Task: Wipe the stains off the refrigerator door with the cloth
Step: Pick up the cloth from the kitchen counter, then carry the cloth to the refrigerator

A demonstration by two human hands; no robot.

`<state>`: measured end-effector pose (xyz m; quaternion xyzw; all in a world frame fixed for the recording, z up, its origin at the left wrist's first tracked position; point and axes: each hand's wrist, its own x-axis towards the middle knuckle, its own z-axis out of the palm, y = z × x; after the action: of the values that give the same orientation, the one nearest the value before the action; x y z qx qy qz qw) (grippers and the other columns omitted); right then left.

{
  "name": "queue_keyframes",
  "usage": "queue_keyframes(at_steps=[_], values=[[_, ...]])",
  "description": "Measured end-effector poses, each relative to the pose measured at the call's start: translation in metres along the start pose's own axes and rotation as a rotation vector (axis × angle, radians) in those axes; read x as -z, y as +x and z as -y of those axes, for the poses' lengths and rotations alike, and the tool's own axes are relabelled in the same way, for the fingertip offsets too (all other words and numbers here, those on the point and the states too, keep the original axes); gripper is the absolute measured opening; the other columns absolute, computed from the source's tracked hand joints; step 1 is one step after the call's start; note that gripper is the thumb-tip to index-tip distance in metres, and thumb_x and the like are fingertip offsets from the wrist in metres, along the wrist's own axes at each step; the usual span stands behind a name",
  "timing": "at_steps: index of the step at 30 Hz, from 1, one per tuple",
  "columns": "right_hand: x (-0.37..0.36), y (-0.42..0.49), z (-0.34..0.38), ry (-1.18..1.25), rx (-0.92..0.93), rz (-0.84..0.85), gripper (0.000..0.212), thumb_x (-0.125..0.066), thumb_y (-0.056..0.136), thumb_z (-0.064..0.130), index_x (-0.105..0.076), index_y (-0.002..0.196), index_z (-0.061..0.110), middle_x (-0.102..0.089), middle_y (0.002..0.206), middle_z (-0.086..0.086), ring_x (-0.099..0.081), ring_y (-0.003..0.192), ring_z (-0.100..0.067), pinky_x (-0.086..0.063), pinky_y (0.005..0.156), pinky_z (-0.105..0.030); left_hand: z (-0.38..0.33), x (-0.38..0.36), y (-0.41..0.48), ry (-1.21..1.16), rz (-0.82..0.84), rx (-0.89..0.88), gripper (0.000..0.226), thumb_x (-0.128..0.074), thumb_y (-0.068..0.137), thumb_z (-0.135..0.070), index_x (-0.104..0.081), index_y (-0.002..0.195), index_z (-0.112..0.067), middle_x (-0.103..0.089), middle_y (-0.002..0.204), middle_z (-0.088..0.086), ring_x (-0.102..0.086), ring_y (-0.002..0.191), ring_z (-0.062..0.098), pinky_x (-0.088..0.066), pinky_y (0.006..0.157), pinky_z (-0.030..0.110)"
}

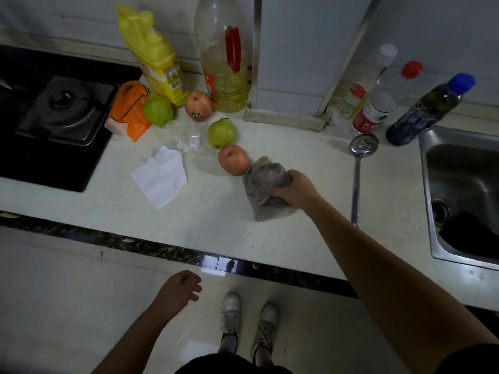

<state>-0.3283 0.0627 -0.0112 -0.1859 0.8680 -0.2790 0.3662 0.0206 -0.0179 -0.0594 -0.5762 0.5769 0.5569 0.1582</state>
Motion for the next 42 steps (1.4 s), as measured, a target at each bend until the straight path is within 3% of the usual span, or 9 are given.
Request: queue_keyframes(at_steps=[6,12,19,23,27,31,34,40,42], values=[[-0.026,-0.032,-0.001,-0.003,-0.005,0.029,0.068,-0.08,0.085,0.041,-0.05,0.137,0.009,-0.059,0.129,-0.009,-0.057,0.119,-0.028,-0.045,0.09,-0.034,0.003,0.002,-0.011,-0.019,0.004,-0.029,0.022,-0.05,0.1,-0.015,-0.068,0.101,-0.003,-0.073,0.097,0.018,-0.065,0.073,0.022,-0.043,0.059,0.024],[-0.046,-0.123,-0.019,0.274,-0.052,-0.009,0.049,-0.08,0.085,0.032,-0.059,0.124,0.012,-0.064,0.115,-0.006,-0.062,0.101,-0.022,-0.051,0.068,-0.026,0.036,0.011,-0.032,-0.008,-0.015,-0.005,0.024,-0.05,0.1,-0.013,-0.066,0.107,0.004,-0.071,0.103,0.023,-0.062,0.072,0.019,-0.043,0.052,0.017],[-0.099,-0.221,-0.078,0.364,-0.134,0.101,0.03,-0.082,0.084,0.016,-0.064,0.107,0.011,-0.066,0.093,0.0,-0.062,0.08,-0.009,-0.051,0.062,-0.018,0.131,0.023,-0.081,-0.099,-0.099,0.098,0.025,-0.049,0.1,-0.014,-0.065,0.108,0.003,-0.068,0.097,0.019,-0.06,0.069,0.021,-0.043,0.053,0.022],[-0.138,-0.253,-0.093,0.194,-0.081,0.217,0.023,-0.082,0.083,0.02,-0.063,0.093,0.012,-0.065,0.087,-0.004,-0.062,0.083,-0.02,-0.051,0.074,-0.034,0.209,0.01,-0.127,-0.196,-0.184,0.178,0.022,-0.048,0.1,-0.012,-0.064,0.104,0.004,-0.067,0.093,0.02,-0.059,0.063,0.024,-0.042,0.044,0.015],[-0.177,-0.268,-0.067,0.041,0.059,0.405,0.023,-0.082,0.083,0.021,-0.062,0.092,0.014,-0.066,0.092,-0.004,-0.063,0.088,-0.02,-0.048,0.077,-0.033,0.285,-0.012,-0.172,-0.476,-0.292,0.298,0.021,-0.048,0.1,-0.009,-0.063,0.089,0.0,-0.065,0.085,0.022,-0.057,0.059,0.027,-0.046,0.058,0.025],[-0.22,-0.282,-0.014,-0.077,0.183,0.591,0.033,-0.082,0.083,0.024,-0.064,0.108,0.011,-0.068,0.101,-0.003,-0.064,0.089,-0.012,-0.048,0.067,-0.026,0.338,-0.028,-0.213,-0.737,-0.4,0.403,0.022,-0.044,0.102,-0.011,-0.061,0.095,0.001,-0.063,0.083,0.018,-0.058,0.06,0.026,-0.042,0.038,0.015],[-0.254,-0.293,0.027,-0.17,0.303,0.675,0.034,-0.082,0.083,0.025,-0.064,0.11,0.014,-0.068,0.101,0.0,-0.065,0.089,-0.01,-0.048,0.067,-0.025,0.375,-0.034,-0.229,-0.886,-0.437,0.473,0.021,-0.047,0.1,-0.015,-0.064,0.097,-0.002,-0.066,0.086,0.017,-0.06,0.068,0.026,-0.037,0.052,0.02],[-0.32,-0.3,0.095,-0.239,0.38,0.705,0.04,-0.083,0.077,0.035,-0.066,0.11,0.021,-0.069,0.108,0.002,-0.067,0.096,-0.013,-0.058,0.081,-0.035,0.426,-0.021,-0.227,-0.916,-0.447,0.551,0.022,-0.049,0.097,-0.011,-0.065,0.092,0.002,-0.065,0.079,0.016,-0.057,0.067,0.025,-0.034,0.052,0.022],[-0.337,-0.302,0.118,-0.194,0.386,0.702,0.031,-0.081,0.081,0.029,-0.067,0.107,0.019,-0.07,0.104,0.002,-0.068,0.092,-0.01,-0.055,0.074,-0.029,0.429,0.004,-0.218,-0.863,-0.446,0.526,0.021,-0.052,0.096,-0.01,-0.065,0.084,0.002,-0.067,0.08,0.019,-0.059,0.063,0.025,-0.035,0.05,0.022]])
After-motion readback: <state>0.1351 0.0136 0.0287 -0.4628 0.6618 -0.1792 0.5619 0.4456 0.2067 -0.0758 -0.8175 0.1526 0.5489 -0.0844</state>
